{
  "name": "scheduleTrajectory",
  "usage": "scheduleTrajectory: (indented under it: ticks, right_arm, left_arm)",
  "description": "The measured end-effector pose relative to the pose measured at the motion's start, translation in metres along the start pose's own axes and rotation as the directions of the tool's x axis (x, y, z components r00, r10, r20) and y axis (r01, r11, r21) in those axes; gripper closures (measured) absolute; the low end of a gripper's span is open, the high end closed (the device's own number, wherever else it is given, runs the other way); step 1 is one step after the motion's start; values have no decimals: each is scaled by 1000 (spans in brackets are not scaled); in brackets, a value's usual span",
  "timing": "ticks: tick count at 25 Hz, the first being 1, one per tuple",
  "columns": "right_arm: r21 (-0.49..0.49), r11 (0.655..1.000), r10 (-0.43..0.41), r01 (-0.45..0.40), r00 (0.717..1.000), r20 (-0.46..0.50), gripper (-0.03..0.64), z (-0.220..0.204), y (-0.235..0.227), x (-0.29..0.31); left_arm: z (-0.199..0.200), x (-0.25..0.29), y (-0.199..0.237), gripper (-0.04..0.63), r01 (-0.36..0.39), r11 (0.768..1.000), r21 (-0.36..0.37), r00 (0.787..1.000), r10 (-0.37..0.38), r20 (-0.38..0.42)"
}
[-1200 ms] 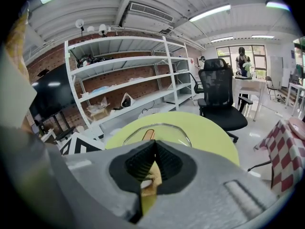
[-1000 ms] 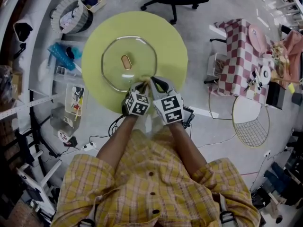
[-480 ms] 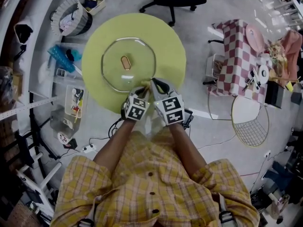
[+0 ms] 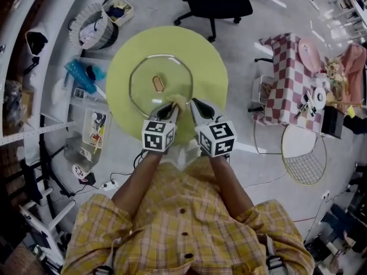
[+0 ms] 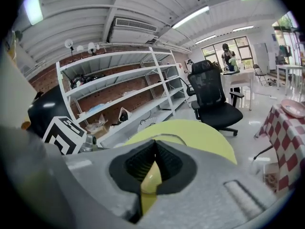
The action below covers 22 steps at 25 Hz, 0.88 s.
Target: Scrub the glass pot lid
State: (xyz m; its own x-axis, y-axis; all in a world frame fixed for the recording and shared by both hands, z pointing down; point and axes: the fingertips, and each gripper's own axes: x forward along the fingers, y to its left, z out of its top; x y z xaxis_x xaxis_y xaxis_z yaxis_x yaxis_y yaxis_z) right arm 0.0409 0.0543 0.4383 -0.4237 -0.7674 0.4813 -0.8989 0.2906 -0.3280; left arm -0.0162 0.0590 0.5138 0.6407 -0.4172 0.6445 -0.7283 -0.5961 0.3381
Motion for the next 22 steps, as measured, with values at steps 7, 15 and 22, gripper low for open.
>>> scheduleTrajectory:
  ticks: [7, 15, 22]
  right_arm:
    - [10, 1000, -4, 4, 999, 39, 620, 25, 6, -8]
    - [-20, 1000, 0, 2, 996, 92, 620, 55, 16, -16]
    - [-75, 997, 20, -9, 990, 141, 620, 91, 35, -22]
  left_arm:
    - [43, -31, 0, 554, -14, 1000, -16, 994, 16, 105]
    - [91, -64, -10, 555, -18, 1000, -16, 974, 21, 225]
    - [135, -97, -18, 555, -47, 998, 37, 940, 31, 338]
